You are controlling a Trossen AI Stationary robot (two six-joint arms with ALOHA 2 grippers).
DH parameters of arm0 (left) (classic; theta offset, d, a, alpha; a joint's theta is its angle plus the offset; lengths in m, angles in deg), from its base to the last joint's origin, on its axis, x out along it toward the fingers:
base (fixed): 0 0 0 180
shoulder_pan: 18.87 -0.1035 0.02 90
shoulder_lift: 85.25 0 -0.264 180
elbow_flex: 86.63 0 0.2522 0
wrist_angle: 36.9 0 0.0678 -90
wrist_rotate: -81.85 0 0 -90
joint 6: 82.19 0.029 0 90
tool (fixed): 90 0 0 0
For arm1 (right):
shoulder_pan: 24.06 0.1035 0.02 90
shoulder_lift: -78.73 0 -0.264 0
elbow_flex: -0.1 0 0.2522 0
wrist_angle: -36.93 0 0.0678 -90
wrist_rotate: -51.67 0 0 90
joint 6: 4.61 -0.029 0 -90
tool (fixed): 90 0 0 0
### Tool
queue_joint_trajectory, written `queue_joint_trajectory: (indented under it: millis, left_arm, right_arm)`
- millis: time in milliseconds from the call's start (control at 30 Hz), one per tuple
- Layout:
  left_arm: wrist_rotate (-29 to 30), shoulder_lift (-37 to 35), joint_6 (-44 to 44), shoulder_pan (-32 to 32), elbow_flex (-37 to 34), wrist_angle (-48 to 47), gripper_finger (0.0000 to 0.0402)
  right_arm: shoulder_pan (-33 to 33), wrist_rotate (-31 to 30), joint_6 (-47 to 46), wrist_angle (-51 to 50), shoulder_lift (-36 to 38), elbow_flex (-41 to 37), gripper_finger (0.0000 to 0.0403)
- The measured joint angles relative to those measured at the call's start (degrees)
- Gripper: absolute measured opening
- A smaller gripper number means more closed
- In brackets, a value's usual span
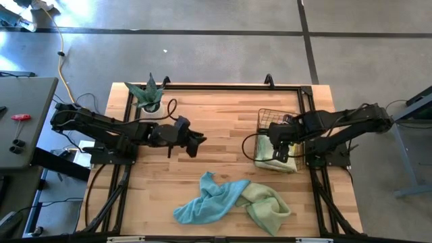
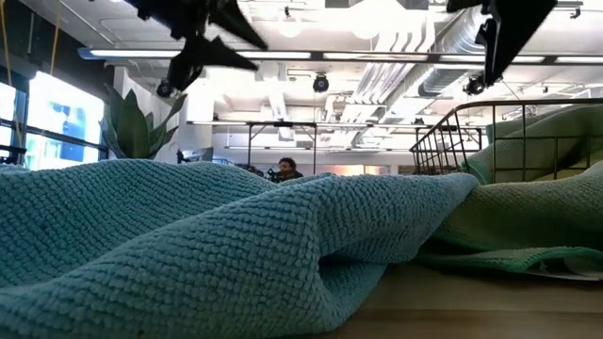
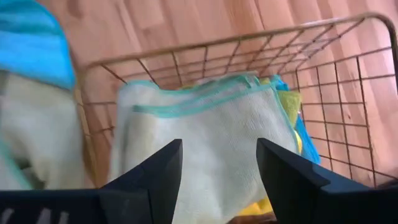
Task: Fold microfiber towels
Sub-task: Fold the blue microfiber cloth
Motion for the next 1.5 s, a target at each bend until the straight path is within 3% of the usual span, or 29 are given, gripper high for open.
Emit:
queue_joint_trajectory:
  millis: [267, 533, 667, 900, 1033, 1200, 1400, 1500]
  left_arm:
    - [-3.47, 3.92, -1.91, 11.08, 0.09, 9.17, 0.0131]
    - [-2.84, 16.88, -8.08, 20.28, 0.13, 17.05, 0.0131]
    - [-3.94, 22.74, -0.29, 21.94, 1.96, 17.40, 0.0131]
    - [-6.34, 29.76, 26.81, 21.76, 5.94, 17.84, 0.0131]
    - [-6.34, 33.87, 37.36, 20.26, 7.67, 17.50, 0.0131]
    - [-7.59, 37.57, 40.57, 17.16, 10.44, 17.59, 0.0131]
    - [-20.81, 39.52, 38.17, 13.81, 11.28, 17.31, 0.0131]
    - [-22.03, 39.80, 39.73, 13.79, 11.18, 16.18, 0.0131]
  right_arm:
    - [1.17, -9.07, 4.14, 3.59, 0.75, -0.65, 0.0199]
    - [1.66, -10.28, 6.69, 9.18, 0.88, -0.65, 0.0199]
    - [1.66, -10.71, 9.12, 12.90, 0.88, -0.65, 0.0199]
    - [1.66, -10.77, 9.26, 18.53, 0.86, -0.65, 0.0199]
    - [1.66, -10.77, 9.01, 18.82, 0.86, -0.65, 0.0199]
    - [1.64, -10.76, 7.78, 18.88, 0.83, -0.67, 0.0199]
    - [1.64, -10.73, 7.78, 18.80, 0.82, -0.67, 0.0199]
    - [1.64, -10.72, 7.94, 18.77, 0.82, -0.67, 0.0199]
